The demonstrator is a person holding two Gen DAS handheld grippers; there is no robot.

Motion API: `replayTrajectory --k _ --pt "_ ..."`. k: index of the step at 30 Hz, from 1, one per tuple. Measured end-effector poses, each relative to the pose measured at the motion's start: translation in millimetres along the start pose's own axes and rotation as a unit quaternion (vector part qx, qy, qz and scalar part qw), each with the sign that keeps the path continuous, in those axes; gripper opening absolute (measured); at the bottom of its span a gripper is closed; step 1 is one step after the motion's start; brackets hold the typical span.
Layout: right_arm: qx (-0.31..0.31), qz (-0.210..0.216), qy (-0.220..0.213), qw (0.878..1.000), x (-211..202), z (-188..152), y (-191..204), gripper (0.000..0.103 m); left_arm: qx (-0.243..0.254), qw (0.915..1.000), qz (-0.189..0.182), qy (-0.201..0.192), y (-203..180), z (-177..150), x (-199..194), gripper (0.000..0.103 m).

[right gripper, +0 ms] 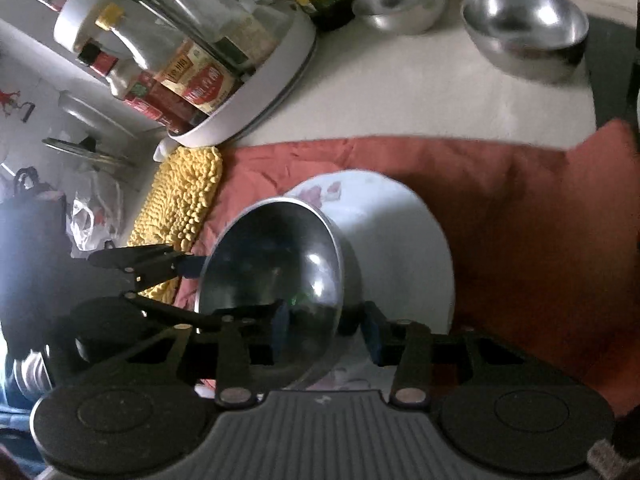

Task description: Organize plates and bowls

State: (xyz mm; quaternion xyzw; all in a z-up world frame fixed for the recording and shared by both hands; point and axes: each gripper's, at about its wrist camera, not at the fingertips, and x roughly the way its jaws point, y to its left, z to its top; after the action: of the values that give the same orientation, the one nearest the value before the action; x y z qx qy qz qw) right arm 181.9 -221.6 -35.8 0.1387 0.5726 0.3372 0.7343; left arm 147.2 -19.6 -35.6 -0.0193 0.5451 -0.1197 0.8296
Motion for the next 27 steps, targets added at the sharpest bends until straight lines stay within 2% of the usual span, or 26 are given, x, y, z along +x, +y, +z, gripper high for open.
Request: replayTrajectory --k 1,2,3,7,11,15,18,19,21,24,27 --pt "0.003 0.005 0.001 1.000 2 1 0 0.023 -0.001 1.0000 -0.003 -0.008 1 4 -2 0.077" --pt "0.005 0.013 0.002 1.000 2 3 2 0.022 0.002 0.9998 -0.005 -0.019 2 11 -6 0.075" --pt "0.003 0.016 -0.002 1.000 2 7 6 0.022 0.005 0.9995 -0.007 -0.032 2 18 -9 0.071" --pt "-0.030 -0.002 -0.051 0.998 -7 36 21 0.022 0.008 0.9965 0.005 -0.083 9 55 -14 0.068" --pt "-0.013 -0.009 -0.089 0.996 -13 77 9 0.021 -0.012 0.9939 -0.022 -0.107 24 87 -17 0.067" --pt "0.013 -0.013 -0.116 0.993 -18 106 1 0.021 -0.008 0.9936 -0.020 -0.111 33 116 3 0.065" --pt "0.026 -0.033 -0.124 0.991 -7 125 -9 0.021 -0.008 0.9950 -0.008 -0.100 43 135 28 0.065" --pt "0.031 -0.047 -0.125 0.991 0 131 -14 0.021 -0.005 0.9950 -0.001 -0.100 45 138 34 0.066" --pt "0.035 -0.071 -0.120 0.990 13 140 -21 0.022 -0.006 0.9949 0.006 -0.101 51 142 45 0.076" --pt "0.055 -0.088 -0.107 0.989 31 147 -39 0.026 -0.013 0.9953 0.001 -0.096 60 148 49 0.077" --pt "0.060 -0.091 -0.106 0.988 28 151 -48 0.026 -0.014 0.9948 0.002 -0.101 64 158 50 0.079"
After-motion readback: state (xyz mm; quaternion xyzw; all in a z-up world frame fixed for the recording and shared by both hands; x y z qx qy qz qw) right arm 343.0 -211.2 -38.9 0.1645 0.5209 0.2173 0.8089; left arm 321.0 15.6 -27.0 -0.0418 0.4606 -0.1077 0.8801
